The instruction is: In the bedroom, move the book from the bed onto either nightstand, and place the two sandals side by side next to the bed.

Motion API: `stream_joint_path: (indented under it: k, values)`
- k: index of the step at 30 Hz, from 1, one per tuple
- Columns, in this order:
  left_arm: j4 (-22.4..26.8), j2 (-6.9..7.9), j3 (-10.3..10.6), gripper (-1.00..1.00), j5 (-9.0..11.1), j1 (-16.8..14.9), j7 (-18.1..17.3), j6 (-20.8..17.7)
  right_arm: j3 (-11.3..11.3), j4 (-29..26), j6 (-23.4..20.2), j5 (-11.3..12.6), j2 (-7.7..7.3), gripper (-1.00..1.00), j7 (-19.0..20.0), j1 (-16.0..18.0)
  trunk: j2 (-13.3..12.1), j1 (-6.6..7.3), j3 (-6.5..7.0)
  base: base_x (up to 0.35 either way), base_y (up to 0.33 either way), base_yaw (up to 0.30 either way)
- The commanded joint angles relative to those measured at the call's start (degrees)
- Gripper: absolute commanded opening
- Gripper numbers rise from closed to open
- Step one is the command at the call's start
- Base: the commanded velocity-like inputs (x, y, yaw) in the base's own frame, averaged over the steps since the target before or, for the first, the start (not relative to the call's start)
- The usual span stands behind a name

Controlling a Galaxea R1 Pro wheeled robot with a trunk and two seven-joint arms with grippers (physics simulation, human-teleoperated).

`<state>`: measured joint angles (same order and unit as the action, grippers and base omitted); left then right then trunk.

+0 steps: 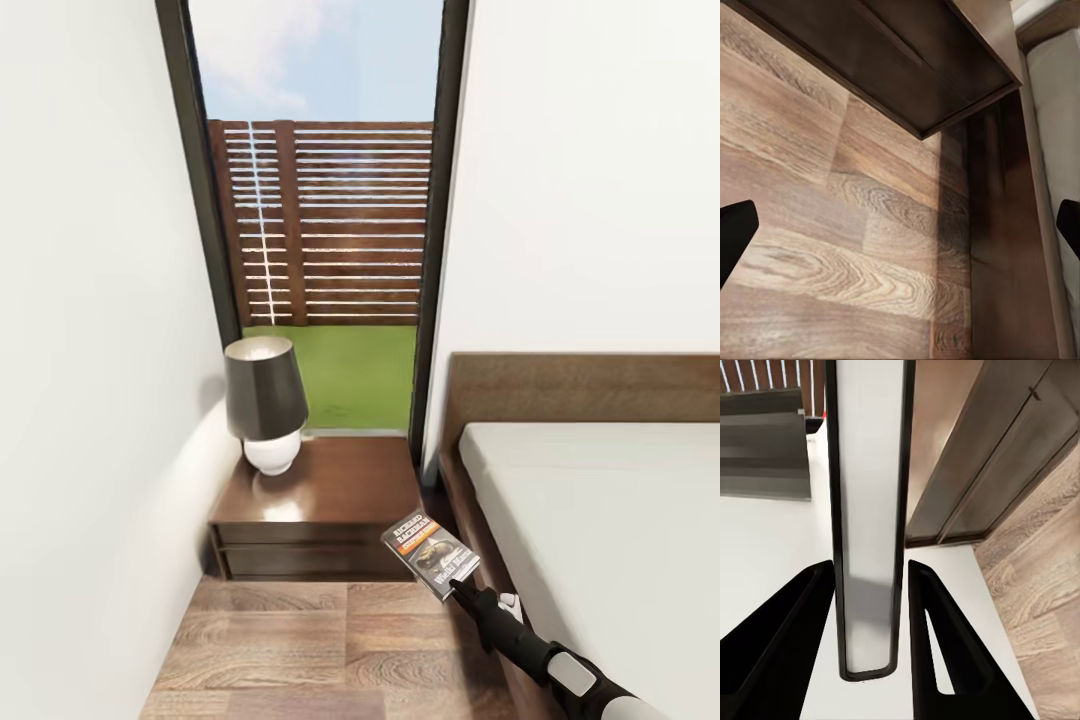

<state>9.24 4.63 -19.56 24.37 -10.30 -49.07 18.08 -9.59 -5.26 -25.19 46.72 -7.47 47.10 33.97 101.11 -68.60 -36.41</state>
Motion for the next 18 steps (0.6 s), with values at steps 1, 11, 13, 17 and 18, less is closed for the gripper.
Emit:
stream_joint_path:
  k: [1,11,13,17,18]
  values:
    - [-0.10,0.02,0.22,1.00,0.32,-0.05,-0.17,0.29,-0.70,-0.01,-0.56,0.02,0.00,-1.00,0.06,0.04,0.03,-0.01,-0.05,0.183,0.000,0.000]
    - [-0.10,0.02,0.22,1.00,0.32,-0.02,-0.27,0.29,-0.70,-0.01,-0.56,0.03,0.00,-1.00,0.10,0.04,0.03,-0.01,-0.05,0.182,0.000,0.000]
    - [-0.10,0.02,0.22,1.00,0.32,-0.04,-0.29,0.29,-0.70,-0.01,-0.55,0.02,0.00,-1.00,0.10,0.04,0.03,-0.01,-0.05,0.180,0.000,0.000]
    - [-0.10,0.06,0.22,1.00,0.33,-0.06,-0.31,0.29,-0.70,-0.01,-0.50,0.03,0.00,-1.00,0.15,0.04,0.03,-0.01,-0.05,0.177,0.000,0.000]
    - [-0.10,0.05,0.22,1.00,0.35,-0.04,-0.32,0.29,-0.70,-0.01,-0.49,0.03,0.00,-1.00,0.16,0.04,0.03,-0.01,-0.05,0.174,0.000,0.000]
